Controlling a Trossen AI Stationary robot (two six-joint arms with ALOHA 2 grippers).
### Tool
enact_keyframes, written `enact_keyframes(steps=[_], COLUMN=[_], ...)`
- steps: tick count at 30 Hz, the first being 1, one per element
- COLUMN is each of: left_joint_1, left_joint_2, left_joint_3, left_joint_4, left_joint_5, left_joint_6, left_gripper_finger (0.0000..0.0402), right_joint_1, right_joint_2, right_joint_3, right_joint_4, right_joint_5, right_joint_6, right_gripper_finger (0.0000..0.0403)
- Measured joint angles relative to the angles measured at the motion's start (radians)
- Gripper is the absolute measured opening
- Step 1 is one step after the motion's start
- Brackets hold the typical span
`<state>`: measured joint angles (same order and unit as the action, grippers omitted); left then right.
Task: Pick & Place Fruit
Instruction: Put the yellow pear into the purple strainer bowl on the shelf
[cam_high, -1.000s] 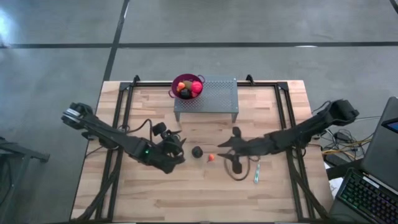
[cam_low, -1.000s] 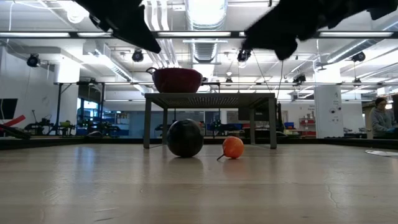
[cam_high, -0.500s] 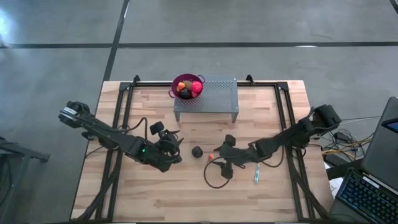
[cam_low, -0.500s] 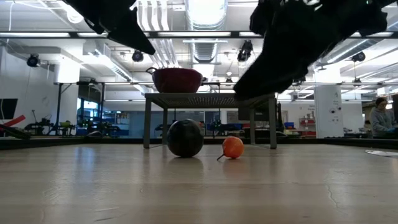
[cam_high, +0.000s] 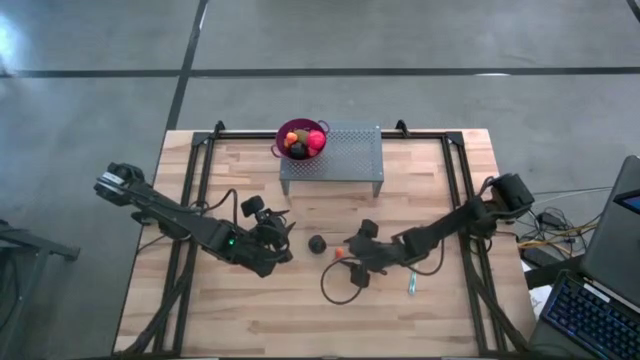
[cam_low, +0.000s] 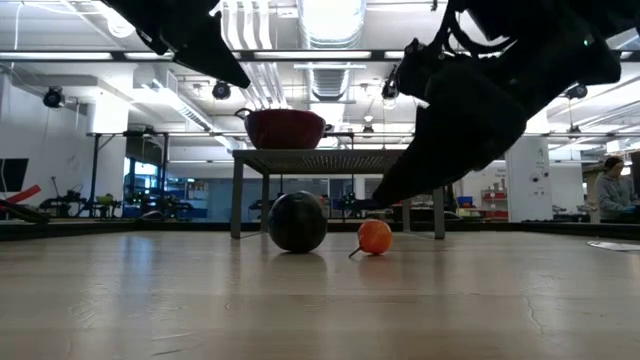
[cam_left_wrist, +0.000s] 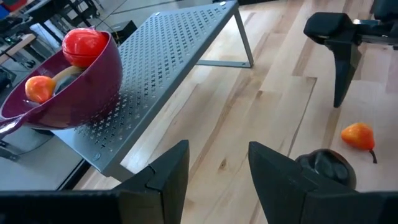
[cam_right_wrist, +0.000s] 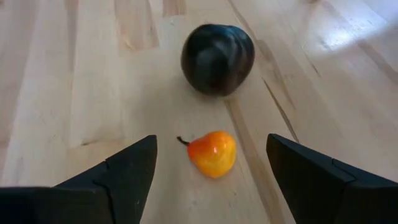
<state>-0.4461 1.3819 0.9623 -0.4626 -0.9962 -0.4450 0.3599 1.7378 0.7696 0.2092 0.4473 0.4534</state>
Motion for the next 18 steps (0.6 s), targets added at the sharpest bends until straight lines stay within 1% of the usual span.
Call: enact_keyframes(steps=[8,18], left_joint_1=[0.000,0.000], left_joint_2=[0.000,0.001], left_joint_3=[-0.001,-0.001], left_joint_4=[0.000,0.008], left_joint_5=[0.000,0.000], left_joint_6=[-0.002,-0.004], left_gripper_finger=[0.0172,0.0172], right_joint_1=[-0.005,-0.010], right_joint_2=[0.053,0.123], right_joint_3=[0.003,0.011], right_joint_4=[0.037,0.084], right_joint_5=[0.006,0.002], right_joint_6=[0.012,0.015], right_gripper_finger=[0.0281,0.0302])
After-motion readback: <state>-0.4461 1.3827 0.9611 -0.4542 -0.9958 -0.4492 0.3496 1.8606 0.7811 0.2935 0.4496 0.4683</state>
